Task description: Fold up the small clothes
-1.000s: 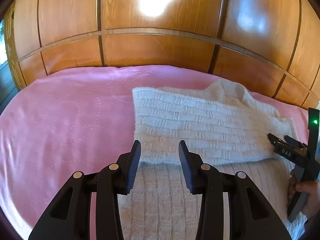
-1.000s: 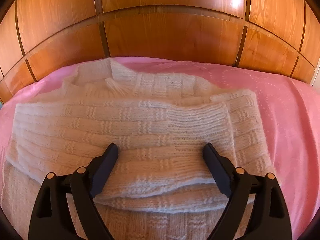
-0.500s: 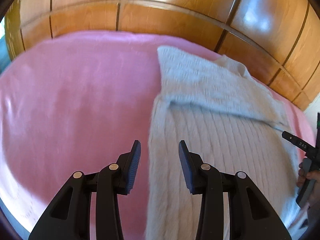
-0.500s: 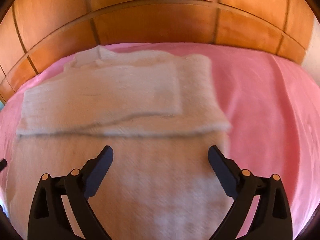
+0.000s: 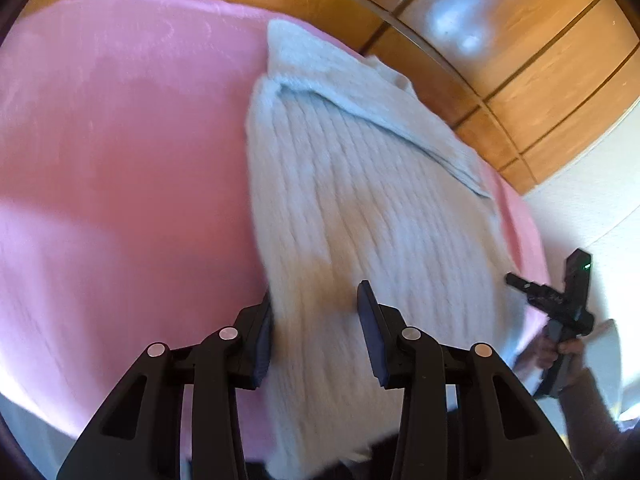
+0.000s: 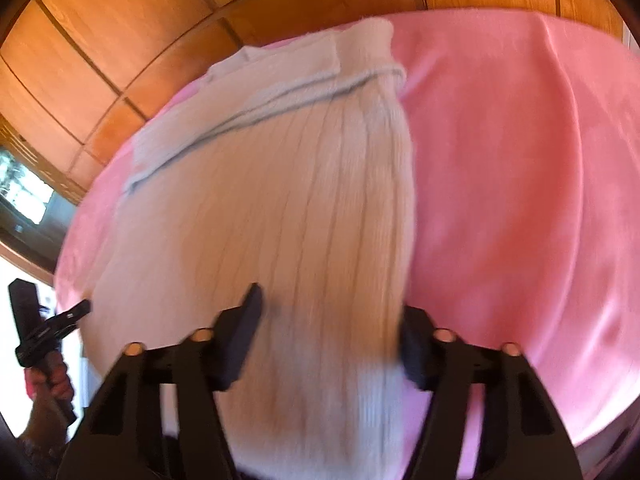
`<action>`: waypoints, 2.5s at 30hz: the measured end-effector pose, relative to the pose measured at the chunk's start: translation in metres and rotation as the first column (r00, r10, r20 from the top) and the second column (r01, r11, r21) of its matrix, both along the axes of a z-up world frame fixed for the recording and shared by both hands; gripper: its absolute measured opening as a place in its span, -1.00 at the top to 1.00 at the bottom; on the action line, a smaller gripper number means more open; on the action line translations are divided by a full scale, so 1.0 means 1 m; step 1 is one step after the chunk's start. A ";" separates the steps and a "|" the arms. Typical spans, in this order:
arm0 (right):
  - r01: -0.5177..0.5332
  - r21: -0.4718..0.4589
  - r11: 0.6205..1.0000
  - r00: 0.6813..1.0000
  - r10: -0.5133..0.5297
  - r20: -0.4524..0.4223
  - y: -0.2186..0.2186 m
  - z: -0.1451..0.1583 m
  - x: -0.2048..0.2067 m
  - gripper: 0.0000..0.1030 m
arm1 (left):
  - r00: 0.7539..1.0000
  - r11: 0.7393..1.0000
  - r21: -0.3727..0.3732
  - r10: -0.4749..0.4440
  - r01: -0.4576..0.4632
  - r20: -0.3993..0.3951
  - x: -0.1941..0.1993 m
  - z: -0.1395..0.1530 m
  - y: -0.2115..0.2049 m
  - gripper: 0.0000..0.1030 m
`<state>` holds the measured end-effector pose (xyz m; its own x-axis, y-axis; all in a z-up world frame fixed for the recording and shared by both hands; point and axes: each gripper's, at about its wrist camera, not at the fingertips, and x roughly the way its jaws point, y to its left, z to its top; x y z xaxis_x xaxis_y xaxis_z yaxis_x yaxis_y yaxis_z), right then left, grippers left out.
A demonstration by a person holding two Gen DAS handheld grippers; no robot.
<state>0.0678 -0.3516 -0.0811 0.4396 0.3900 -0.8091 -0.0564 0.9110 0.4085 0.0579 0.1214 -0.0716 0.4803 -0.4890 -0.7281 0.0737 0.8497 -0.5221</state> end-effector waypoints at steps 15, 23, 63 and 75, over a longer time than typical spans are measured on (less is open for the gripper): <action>-0.105 0.194 0.975 0.993 0.094 0.067 0.006 0.043 -0.040 0.75 | 0.992 0.982 -0.160 -0.083 0.098 0.097 -0.032 0.047 -0.007 0.89; -0.009 0.203 0.979 0.991 -0.019 0.136 0.001 0.062 0.049 0.76 | 0.991 0.982 -0.188 0.002 0.024 0.136 0.054 0.072 -0.006 0.89; 0.049 0.042 0.998 0.986 -0.055 0.157 0.006 0.044 0.011 0.75 | 0.998 0.998 0.063 -0.008 0.004 0.061 0.035 0.031 0.020 0.77; 0.125 -0.106 0.986 0.978 -0.105 0.178 -0.001 0.056 -0.040 0.29 | 0.989 0.989 0.118 0.077 -0.092 0.129 -0.026 0.055 0.027 0.66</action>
